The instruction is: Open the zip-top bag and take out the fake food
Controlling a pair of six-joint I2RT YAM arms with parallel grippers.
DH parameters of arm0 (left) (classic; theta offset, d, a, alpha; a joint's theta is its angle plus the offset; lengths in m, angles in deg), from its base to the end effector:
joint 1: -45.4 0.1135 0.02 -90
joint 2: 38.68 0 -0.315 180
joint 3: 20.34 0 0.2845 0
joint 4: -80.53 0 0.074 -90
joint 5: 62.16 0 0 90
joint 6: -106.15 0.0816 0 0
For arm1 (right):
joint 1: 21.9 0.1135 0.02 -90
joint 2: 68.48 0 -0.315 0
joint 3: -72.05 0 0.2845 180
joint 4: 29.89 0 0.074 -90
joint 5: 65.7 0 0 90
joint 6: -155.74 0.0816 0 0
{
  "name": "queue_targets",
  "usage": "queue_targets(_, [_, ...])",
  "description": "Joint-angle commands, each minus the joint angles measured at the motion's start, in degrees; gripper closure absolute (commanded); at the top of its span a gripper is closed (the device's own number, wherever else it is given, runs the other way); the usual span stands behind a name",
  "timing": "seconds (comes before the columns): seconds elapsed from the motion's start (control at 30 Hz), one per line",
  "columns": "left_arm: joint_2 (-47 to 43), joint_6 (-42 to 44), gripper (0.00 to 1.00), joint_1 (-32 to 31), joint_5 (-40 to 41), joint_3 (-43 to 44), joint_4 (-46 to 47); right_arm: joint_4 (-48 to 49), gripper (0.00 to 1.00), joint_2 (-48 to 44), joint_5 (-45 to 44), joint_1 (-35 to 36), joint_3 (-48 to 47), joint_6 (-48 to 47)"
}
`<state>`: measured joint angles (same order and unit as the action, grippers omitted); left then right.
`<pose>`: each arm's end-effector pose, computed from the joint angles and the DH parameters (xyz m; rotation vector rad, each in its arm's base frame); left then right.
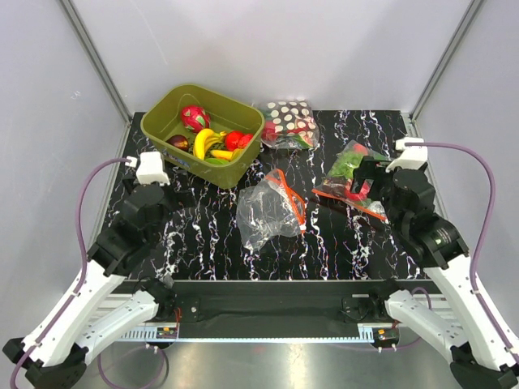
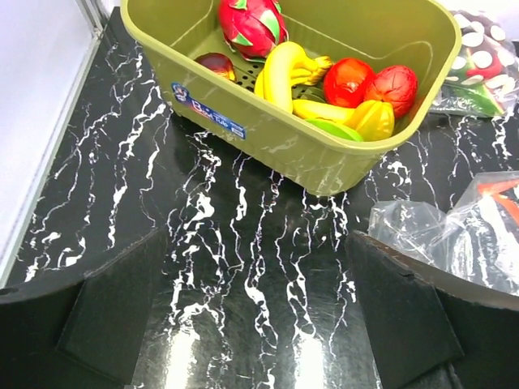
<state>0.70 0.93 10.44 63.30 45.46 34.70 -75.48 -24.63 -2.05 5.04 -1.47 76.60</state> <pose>0.1614 -0.0551 0.3933 -0.0928 1.8426 -0.0191 0.1782 0.0499 0.4322 0.0628 1.8182 0.0412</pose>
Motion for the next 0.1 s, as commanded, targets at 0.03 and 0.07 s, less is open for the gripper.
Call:
queue_targets(0.03, [-0.1,3.1,0.01,0.2,1.7,2.4,2.9,-1.0,0.0,0.8,-3.0,-0.1,-0.4,-0.4])
queue_targets(0.07, [-0.1,3.2,0.01,0.2,1.9,2.4,3.1,-0.9,0.0,1.1,-2.5,-0.2,-0.2,-0.4])
